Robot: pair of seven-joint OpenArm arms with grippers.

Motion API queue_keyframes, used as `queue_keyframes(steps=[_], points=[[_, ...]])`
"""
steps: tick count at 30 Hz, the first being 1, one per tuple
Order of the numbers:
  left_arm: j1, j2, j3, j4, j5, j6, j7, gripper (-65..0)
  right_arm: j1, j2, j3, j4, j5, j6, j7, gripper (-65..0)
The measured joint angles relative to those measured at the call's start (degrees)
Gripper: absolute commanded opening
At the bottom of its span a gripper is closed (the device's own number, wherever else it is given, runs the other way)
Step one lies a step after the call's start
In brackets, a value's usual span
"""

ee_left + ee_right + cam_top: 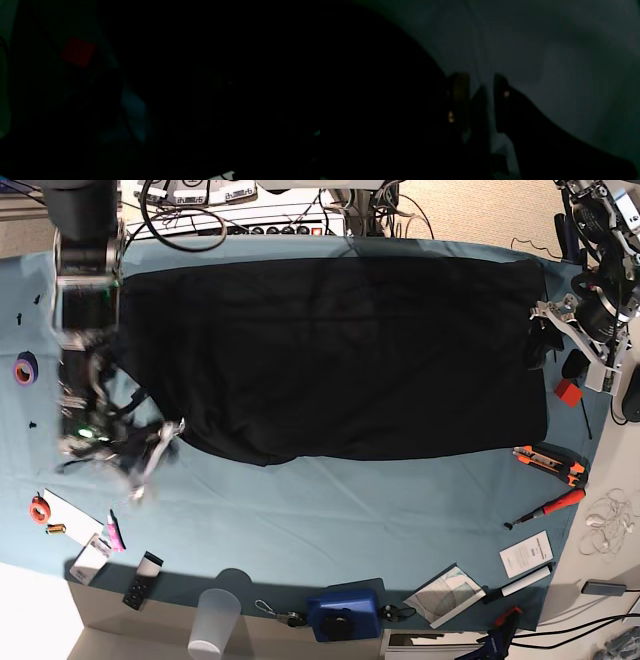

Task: Layout the t-shirt on the table in an organized manner, then fold the t-shirt properly
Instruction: 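Reach the right gripper to the shirt's bunched corner and grasp it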

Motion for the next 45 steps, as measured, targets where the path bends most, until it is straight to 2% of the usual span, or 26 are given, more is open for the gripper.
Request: queue_keyframes(steps=[3, 6, 9, 11, 15, 18, 23, 26, 30, 32, 33, 35, 36, 38, 40, 42, 45], points=[[0.0, 0.0, 0.0, 0.0, 0.0, 0.0, -0.7, -20.8, 1.3, -0.1, -1.4, -3.9, 0.6, 2.1, 2.4, -48.5], [-0.1, 0.0, 0.0, 0.0, 0.0, 0.0, -1.5, -20.8, 1.8, -1.0, -1.4, -5.7, 0.5, 2.6, 3.8, -49.7], [-0.1, 0.0, 0.0, 0.0, 0.0, 0.0, -1.5, -20.8, 1.9, -1.6, -1.4, -6.0, 0.5, 2.6, 3.7, -64.5], [-0.1, 0.0, 0.0, 0.0, 0.0, 0.0, -1.5, -20.8, 1.9, -1.6, -1.3, -5.9, 0.7, 2.6, 3.6, -65.0], [-0.1, 0.0, 0.0, 0.0, 0.0, 0.0, -1.4, -20.8, 1.2, -2.2, 0.3, -2.6, -2.8, 2.6, 2.3, -65.0], [-0.1, 0.0, 0.0, 0.0, 0.0, 0.0, -1.3, -20.8, -0.5, -3.0, 4.4, 1.0, -3.4, 2.1, 2.0, -65.0], [-0.1, 0.0, 0.0, 0.0, 0.0, 0.0, -1.3, -20.8, 0.9, -2.4, 16.4, 6.4, -3.8, 1.9, 4.5, -65.0], [-0.1, 0.0, 0.0, 0.0, 0.0, 0.0, -1.3, -20.8, 0.6, -2.5, 22.7, 6.8, -3.8, 2.1, 4.2, -65.0], [-0.1, 0.0, 0.0, 0.0, 0.0, 0.0, -1.3, -20.8, 0.0, -2.5, 25.6, 6.5, -3.9, 3.0, 1.6, -65.0], [-0.1, 0.0, 0.0, 0.0, 0.0, 0.0, -1.3, -20.8, 0.3, -2.5, 25.5, 6.6, -0.4, 7.0, -1.4, -65.0], [-0.1, 0.0, 0.0, 0.0, 0.0, 0.0, -1.3, -20.8, 0.3, -2.7, 25.5, 6.6, 2.2, 9.6, -2.9, -59.0], [-0.1, 0.0, 0.0, 0.0, 0.0, 0.0, -1.3, -20.8, 0.3, -2.8, 25.4, 6.6, 6.9, 10.2, -5.9, -48.4], [-0.1, 0.0, 0.0, 0.0, 0.0, 0.0, -1.3, -20.8, 0.2, -2.8, 25.4, 6.6, 9.2, 10.0, -6.8, -45.8], [-0.1, 0.0, 0.0, 0.0, 0.0, 0.0, -1.3, -20.8, 0.3, -2.7, 25.4, 6.6, 13.7, 10.1, -8.9, -45.6], [-0.1, 0.0, 0.0, 0.0, 0.0, 0.0, -1.3, -20.8, 0.3, -2.7, 24.3, 6.6, 14.2, 10.1, -11.8, -45.6], [-0.1, 0.0, 0.0, 0.0, 0.0, 0.0, -1.3, -20.8, 0.3, -2.6, 20.9, 6.1, 14.0, 10.1, -14.5, -45.6], [-0.1, 0.0, 0.0, 0.0, -0.2, 0.0, -1.3, -20.8, 0.3, -2.7, 13.5, 4.2, 13.0, 10.1, -13.2, -45.6]])
